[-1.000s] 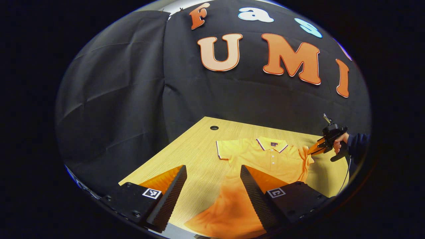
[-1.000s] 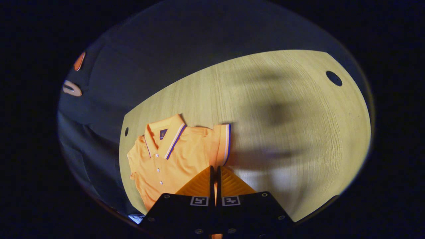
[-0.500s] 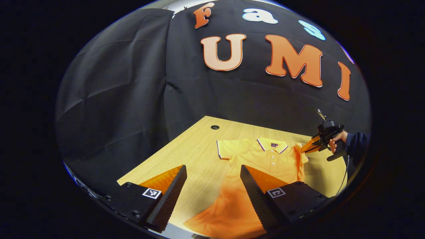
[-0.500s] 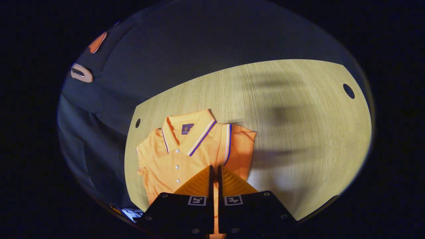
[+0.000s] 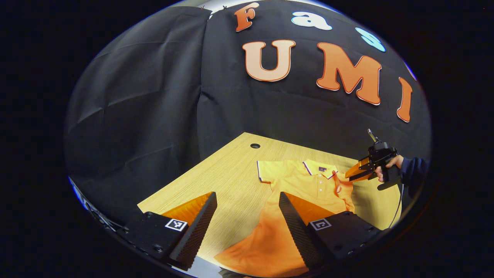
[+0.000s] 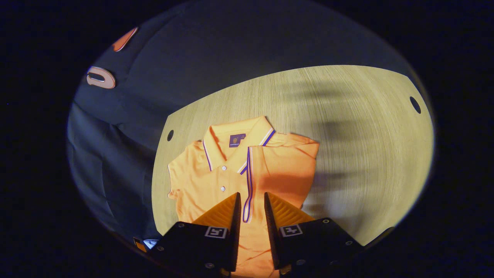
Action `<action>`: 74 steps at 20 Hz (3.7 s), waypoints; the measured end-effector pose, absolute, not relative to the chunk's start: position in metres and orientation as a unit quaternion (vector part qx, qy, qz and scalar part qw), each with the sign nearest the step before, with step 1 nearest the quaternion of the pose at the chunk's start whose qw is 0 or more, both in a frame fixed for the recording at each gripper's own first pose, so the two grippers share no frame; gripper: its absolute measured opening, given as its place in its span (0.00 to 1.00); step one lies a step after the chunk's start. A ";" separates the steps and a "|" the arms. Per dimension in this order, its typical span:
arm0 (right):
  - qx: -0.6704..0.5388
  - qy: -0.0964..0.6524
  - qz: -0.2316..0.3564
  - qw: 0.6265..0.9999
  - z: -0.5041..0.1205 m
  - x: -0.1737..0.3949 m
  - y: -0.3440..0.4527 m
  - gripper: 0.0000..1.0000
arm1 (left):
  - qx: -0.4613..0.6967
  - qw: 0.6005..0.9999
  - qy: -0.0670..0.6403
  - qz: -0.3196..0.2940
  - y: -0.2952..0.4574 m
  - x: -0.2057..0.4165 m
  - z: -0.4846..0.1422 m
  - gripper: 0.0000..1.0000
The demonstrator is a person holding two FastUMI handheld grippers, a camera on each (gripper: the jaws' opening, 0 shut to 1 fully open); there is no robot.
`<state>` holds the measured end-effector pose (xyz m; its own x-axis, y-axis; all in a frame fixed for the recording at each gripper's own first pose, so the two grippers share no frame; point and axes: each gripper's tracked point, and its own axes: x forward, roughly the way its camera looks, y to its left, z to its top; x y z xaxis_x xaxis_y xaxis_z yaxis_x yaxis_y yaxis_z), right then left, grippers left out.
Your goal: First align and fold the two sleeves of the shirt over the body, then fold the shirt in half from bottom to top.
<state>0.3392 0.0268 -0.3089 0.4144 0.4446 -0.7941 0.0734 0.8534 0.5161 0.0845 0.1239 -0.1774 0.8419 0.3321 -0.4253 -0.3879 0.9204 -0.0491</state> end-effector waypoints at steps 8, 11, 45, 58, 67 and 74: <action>0.202 0.481 0.120 0.845 -0.273 0.330 0.024 0.90 | -0.109 0.949 0.255 0.150 0.124 0.118 -0.182 0.98; 0.199 0.452 0.102 0.864 -0.253 0.326 0.018 0.94 | -0.104 0.945 0.283 0.125 0.132 0.146 -0.190 0.98; 0.210 0.381 -0.127 0.891 -0.206 0.123 0.021 0.98 | -0.052 0.778 0.622 0.072 0.181 0.390 -0.376 0.80; 0.218 0.382 -0.160 0.884 -0.218 0.076 0.000 0.98 | -0.026 0.824 0.565 -0.034 0.133 0.407 -0.334 0.13; 0.229 0.390 -0.181 0.873 -0.225 0.045 -0.008 0.98 | 0.018 0.835 0.537 -0.118 0.053 0.418 -0.309 0.13; 0.251 0.397 -0.204 0.859 -0.235 0.023 -0.010 0.98 | 0.028 0.820 0.551 -0.156 0.007 0.420 -0.340 0.14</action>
